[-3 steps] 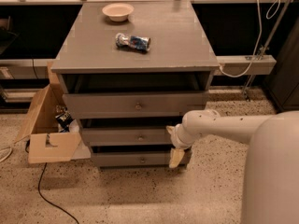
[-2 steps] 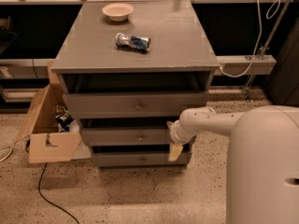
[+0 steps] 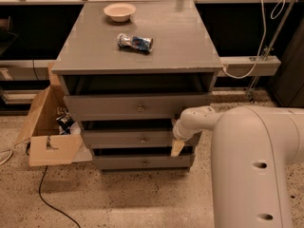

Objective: Open middle drawer

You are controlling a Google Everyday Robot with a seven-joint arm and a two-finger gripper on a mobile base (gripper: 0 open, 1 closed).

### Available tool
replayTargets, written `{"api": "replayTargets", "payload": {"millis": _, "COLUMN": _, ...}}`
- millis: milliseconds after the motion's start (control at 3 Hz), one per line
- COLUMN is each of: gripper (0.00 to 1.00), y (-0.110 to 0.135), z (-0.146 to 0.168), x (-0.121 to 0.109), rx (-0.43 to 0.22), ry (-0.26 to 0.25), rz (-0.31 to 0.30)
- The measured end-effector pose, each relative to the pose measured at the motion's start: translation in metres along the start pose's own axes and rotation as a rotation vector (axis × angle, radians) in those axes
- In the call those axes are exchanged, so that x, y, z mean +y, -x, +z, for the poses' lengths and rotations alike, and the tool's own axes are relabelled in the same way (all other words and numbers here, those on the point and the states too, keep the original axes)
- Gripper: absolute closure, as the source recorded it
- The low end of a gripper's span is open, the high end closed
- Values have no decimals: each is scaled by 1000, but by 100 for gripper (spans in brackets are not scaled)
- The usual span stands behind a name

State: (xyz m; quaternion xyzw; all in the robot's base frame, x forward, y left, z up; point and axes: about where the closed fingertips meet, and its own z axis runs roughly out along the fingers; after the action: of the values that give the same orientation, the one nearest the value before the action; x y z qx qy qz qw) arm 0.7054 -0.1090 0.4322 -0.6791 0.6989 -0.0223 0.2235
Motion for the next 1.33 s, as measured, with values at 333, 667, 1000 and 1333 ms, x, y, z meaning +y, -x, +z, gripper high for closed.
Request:
{"api": "replayTargets", "payload": {"millis": 333, "gripper": 2, "y": 0, "z": 22, "x": -10, "rx": -3, "ry": 6, "rz": 17}}
{"api": "replayTargets", "payload": {"millis": 667, "gripper": 25, "y": 0, "z": 27, "x": 6, "rx": -12, "ry": 5, "rz": 32}}
{"api": "replayTargets", "payload": {"millis": 1000, "gripper": 47, "y": -1, "z": 18, "x": 35, "rx": -20, "ry": 12, "rz": 43}}
{"api": "replayTargets", "payload": {"millis": 1333, "gripper": 72, "y": 1, "z": 14, "x": 32, "rx": -20, "ry": 12, "rz": 43}}
